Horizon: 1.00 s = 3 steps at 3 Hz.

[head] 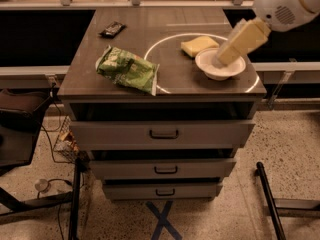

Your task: Move green jalapeno chip bag near rxbar chocolate

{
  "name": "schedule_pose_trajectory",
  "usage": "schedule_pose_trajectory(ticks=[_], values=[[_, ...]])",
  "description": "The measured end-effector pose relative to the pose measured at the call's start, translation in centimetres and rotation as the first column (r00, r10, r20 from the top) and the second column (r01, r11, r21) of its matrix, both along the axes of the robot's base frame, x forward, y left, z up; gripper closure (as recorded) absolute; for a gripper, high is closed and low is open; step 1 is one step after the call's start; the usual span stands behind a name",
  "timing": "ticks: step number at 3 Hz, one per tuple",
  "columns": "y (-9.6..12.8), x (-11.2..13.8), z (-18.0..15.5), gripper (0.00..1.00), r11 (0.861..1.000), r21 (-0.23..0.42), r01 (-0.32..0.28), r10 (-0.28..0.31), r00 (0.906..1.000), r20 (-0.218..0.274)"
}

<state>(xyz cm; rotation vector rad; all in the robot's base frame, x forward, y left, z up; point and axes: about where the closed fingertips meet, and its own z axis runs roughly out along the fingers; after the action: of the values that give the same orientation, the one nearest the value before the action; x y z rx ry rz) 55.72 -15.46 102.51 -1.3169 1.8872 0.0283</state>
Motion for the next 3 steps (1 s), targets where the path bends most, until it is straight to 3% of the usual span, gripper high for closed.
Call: schedule_pose_trajectory(ticks=[1, 2, 3], values=[[3.0, 3.4, 0.4, 0.0, 0.99, 0.131, -0.043, 0.037, 0.9983, 0.044], [5.2, 5.4, -0.1, 0.0, 0.969, 0.237, -0.063, 0.052, 0.9973, 0.052], [5.7, 5.4, -0.2, 0.0, 0.971, 0.227, -0.071, 0.062, 0.997, 0.047]])
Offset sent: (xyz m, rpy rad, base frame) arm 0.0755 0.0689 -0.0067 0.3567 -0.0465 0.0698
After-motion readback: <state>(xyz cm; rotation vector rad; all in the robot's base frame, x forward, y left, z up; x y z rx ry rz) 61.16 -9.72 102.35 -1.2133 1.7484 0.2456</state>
